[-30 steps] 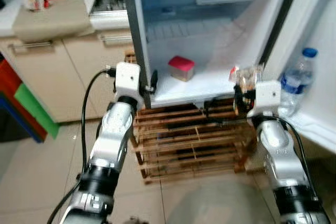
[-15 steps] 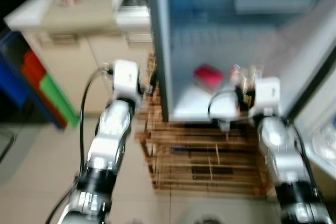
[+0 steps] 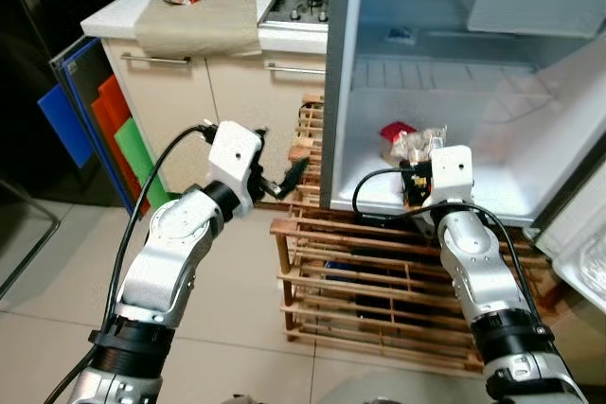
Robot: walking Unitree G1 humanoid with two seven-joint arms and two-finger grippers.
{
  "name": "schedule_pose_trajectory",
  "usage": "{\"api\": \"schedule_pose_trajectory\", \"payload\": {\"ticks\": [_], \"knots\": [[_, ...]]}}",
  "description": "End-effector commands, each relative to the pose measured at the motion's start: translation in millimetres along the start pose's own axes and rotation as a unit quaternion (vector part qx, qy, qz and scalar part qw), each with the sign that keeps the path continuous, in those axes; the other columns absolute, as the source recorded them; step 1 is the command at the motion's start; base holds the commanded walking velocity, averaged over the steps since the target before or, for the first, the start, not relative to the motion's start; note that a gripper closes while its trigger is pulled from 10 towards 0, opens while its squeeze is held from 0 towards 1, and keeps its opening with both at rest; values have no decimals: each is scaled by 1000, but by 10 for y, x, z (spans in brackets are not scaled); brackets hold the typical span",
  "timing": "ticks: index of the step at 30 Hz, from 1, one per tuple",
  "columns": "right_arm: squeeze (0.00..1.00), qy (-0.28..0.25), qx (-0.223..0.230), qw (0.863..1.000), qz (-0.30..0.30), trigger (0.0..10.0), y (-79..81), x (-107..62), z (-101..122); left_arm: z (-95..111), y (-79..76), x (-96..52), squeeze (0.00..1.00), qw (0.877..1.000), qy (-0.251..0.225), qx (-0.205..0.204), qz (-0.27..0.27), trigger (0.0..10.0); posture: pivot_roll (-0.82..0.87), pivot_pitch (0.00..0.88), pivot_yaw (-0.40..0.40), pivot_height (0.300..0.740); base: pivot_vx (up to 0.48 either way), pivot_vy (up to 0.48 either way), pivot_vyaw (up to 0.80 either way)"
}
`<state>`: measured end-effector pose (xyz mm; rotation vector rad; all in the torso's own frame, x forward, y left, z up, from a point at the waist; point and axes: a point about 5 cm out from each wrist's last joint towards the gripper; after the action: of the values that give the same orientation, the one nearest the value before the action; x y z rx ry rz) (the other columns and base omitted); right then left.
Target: Restocking fridge
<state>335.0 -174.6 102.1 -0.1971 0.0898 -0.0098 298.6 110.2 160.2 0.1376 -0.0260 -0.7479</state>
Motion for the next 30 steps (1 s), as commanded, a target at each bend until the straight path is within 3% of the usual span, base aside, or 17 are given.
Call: {"api": "schedule_pose_trajectory", "payload": {"ticks": [1, 5, 7, 10, 12, 19, 22, 23, 24, 30], "knots": [[0, -21, -7, 1000, -20, 10000, -16, 91, 123, 98, -90, 31, 0, 999, -10, 17, -45, 10000, 13, 0, 36, 740, 0, 0, 0], [0, -19, -1, 1000, -21, 10000, 59, 176, 169, 126, -213, 16, 0, 996, -13, 27, -83, 10000, 38, 0, 44, 740, 0, 0, 0], [0, -18, 6, 1000, -13, 10000, 150, 212, 186, 138, -283, -59, 0, 994, -12, 29, -105, 10000, 56, 0, 50, 740, 0, 0, 0], [0, -8, 10, 1000, 0, 10000, 243, 275, 195, 131, -307, -94, 0, 993, 4, 49, -106, 10000, 83, 0, 56, 740, 0, 0, 0], [0, -2, 9, 1000, 7, 10000, 299, 312, 209, 135, -337, -152, 0, 991, 13, 37, -129, 10000, 99, 0, 61, 740, 0, 0, 0], [0, -1, 10, 1000, 26, 10000, 460, 403, 313, 227, -410, -306, 0, 991, 3, 1, -132, 10000, 155, 25, 75, 740, 0, 0, 0], [0, -7, 9, 999, 36, 10000, 588, 452, 420, 226, -499, -502, 0, 990, 6, -30, -135, 10000, 183, 69, 83, 740, 0, 0, 0], [0, -7, 9, 999, 36, 10000, 588, 452, 420, 226, -499, -502, 0, 990, 6, -30, -135, 10000, 183, 69, 83, 740, 0, 0, 0], [0, -10, 7, 999, 38, 10000, 618, 461, 448, 191, -521, -630, 0, 991, 15, -42, -130, 10000, 194, 87, 86, 740, 0, 0, 0], [0, -27, -21, 999, 33, 10000, 676, 487, 538, 158, -575, -977, 0, 990, 51, -64, -113, 10000, 242, 138, 77, 740, 0, 0, 0]]}}
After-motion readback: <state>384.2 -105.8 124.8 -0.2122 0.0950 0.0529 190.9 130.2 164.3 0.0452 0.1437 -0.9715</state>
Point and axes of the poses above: a point about 5 cm out from each wrist's last joint towards the gripper, its own x axis pointing out of the wrist towards the gripper, its own z axis along the axis of the wrist's last joint, y = z × x
